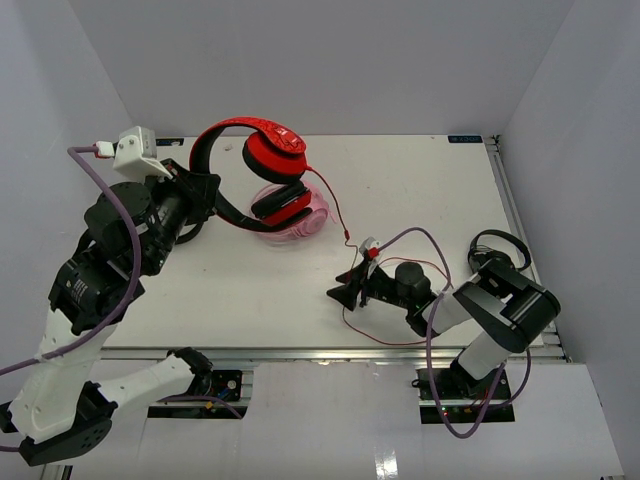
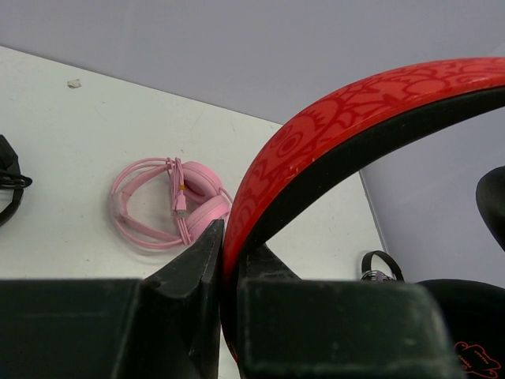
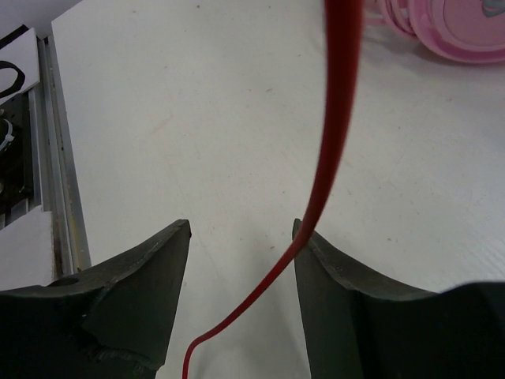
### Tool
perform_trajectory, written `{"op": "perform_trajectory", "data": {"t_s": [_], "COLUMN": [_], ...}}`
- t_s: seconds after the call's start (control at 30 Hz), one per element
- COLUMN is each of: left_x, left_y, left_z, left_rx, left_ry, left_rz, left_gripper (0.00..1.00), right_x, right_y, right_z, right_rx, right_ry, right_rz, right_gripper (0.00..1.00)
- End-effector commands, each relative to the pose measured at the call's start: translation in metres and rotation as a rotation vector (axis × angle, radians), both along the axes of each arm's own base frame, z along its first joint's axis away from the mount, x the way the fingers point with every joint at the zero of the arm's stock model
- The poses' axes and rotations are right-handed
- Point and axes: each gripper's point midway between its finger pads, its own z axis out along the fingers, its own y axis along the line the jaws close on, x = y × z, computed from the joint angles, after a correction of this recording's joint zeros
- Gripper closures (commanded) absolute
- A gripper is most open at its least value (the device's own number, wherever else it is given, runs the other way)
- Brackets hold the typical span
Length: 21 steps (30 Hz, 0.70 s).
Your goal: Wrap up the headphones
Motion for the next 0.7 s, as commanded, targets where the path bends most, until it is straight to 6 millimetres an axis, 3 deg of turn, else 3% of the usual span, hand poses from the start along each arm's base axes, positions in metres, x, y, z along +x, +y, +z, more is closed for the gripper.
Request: {"op": "perform_trajectory", "data": {"t_s": [0.0, 0.13, 0.33, 0.47, 0.67], "left_x": [-0.009, -0.011, -0.021, -0.036, -0.074], "left_y": [-0.002, -0.005, -0.018, -0.036, -0.083], "left_z": [0.032, 0.031, 0.031, 0.03, 0.015], "left_rx": [-0.124, -0.136, -0.177, -0.213, -0.207], "left_ry": [-0.09, -0.091, -0.115, -0.122, -0.079], "left_rz": [-0.032, -0.053, -0.149, -0.277, -0.621], "left_gripper": [1.0, 1.0, 1.0, 1.0, 1.0], "right_x": [0.004, 0.002, -0.001, -0.003, 0.0], "right_y": [0.01, 0.01, 0.014, 0.015, 0.01], "right_z": [0.057, 0.055, 0.05, 0.053, 0.065], "right_rx": [0.208, 0.22, 0.224, 0.238, 0.239], "right_ry": [-0.17, -0.163, -0.13, -0.124, -0.161], "right_rz": [0.014, 0.016, 0.041, 0.053, 0.028], "right_gripper": [0.42, 0.53, 0.86, 0.92, 0.92]}}
